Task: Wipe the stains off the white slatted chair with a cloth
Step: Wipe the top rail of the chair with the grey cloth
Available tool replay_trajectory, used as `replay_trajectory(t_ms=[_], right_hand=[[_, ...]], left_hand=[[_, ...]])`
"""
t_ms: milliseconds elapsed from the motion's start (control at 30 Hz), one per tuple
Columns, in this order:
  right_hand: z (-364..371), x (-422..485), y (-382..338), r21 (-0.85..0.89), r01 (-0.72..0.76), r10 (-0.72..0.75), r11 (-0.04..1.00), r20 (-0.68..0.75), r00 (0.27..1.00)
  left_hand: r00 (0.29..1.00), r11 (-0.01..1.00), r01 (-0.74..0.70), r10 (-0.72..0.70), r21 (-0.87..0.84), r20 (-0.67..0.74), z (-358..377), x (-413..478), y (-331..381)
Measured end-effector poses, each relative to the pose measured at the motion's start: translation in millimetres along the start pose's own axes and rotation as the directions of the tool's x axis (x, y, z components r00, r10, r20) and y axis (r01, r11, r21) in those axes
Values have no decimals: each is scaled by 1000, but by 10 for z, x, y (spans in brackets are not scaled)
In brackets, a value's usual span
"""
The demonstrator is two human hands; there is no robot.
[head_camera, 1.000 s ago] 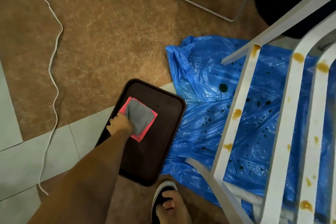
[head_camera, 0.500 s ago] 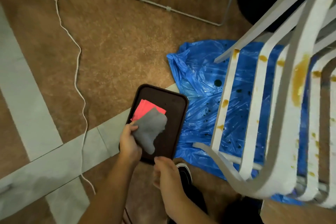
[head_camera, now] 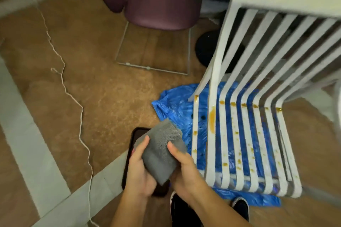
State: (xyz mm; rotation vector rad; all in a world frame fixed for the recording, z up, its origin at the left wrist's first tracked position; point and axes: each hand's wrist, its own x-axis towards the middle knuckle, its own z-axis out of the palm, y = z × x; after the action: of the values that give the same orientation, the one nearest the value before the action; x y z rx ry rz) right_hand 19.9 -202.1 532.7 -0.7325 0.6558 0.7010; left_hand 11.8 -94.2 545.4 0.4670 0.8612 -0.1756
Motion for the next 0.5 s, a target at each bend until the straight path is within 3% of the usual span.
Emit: replay_trajectory(t_ms=[133, 300, 500], right_hand=[[-102, -341, -543, 56, 49, -43, 997, -108, 993], [-407, -649, -919, 208, 9, 23, 978, -151, 988], [-683, -920, -1250, 439, -77, 115, 895, -60, 992]], left_hand=[[986, 944, -159, 168, 289, -5, 398, -74, -196], [958, 683, -264, 267, 680, 104, 823, -66, -518], [964, 531, -252, 214, 809, 159, 1346, -72, -922]])
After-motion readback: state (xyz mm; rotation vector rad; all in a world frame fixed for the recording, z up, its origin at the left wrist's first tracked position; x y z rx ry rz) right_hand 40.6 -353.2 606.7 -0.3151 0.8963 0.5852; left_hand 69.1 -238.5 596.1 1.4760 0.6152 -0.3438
